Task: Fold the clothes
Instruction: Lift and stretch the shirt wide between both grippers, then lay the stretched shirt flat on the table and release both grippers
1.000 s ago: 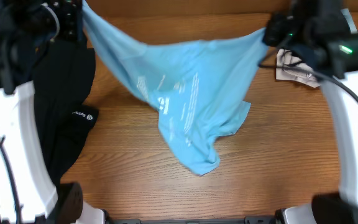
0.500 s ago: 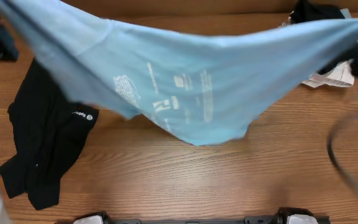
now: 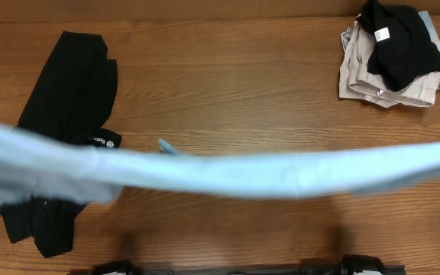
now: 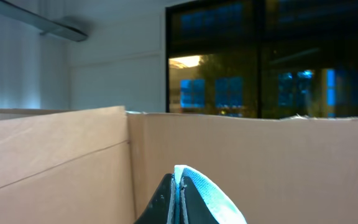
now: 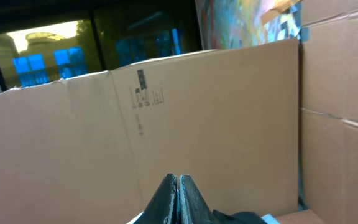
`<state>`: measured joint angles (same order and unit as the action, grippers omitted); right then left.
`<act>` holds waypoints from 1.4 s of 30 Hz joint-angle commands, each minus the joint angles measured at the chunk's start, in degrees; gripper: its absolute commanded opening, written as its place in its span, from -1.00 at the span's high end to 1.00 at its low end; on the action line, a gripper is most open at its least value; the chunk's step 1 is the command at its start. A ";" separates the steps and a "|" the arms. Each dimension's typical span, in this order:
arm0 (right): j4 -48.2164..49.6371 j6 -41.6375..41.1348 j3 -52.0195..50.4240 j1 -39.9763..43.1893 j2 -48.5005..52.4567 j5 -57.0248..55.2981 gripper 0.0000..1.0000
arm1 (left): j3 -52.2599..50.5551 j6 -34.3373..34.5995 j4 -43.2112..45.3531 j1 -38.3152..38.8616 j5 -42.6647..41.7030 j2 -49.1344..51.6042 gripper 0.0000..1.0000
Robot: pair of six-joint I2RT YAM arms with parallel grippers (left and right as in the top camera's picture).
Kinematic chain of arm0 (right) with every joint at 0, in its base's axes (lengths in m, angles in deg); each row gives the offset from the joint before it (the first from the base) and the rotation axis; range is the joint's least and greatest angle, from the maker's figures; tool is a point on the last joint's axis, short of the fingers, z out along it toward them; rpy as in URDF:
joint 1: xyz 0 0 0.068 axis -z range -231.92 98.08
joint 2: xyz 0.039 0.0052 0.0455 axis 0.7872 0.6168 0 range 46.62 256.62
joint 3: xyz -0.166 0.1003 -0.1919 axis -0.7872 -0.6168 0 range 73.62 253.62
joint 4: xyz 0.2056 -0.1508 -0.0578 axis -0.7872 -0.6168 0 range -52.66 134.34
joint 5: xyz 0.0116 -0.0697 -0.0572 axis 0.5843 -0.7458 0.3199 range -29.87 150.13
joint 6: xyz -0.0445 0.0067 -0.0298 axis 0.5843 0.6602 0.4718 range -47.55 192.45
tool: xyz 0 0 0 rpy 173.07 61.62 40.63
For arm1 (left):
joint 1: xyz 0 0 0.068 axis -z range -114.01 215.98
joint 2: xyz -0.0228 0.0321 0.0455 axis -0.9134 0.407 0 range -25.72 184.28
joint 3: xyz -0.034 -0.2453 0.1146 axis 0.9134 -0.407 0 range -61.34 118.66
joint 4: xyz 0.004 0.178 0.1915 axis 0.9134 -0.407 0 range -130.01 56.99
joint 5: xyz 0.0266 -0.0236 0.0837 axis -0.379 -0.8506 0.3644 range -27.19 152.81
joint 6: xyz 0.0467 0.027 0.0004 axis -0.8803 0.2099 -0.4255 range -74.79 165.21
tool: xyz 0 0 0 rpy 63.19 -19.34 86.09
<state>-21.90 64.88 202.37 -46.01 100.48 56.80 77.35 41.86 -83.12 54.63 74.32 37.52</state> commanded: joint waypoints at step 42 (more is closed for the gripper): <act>14.84 1.84 -10.40 0.22 63.80 9.90 0.92 | -0.57 -3.63 -0.20 0.98 -8.98 60.72 0.92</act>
<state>-5.63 66.50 191.52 -46.01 165.95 66.33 75.93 38.80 -81.85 55.55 65.14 100.10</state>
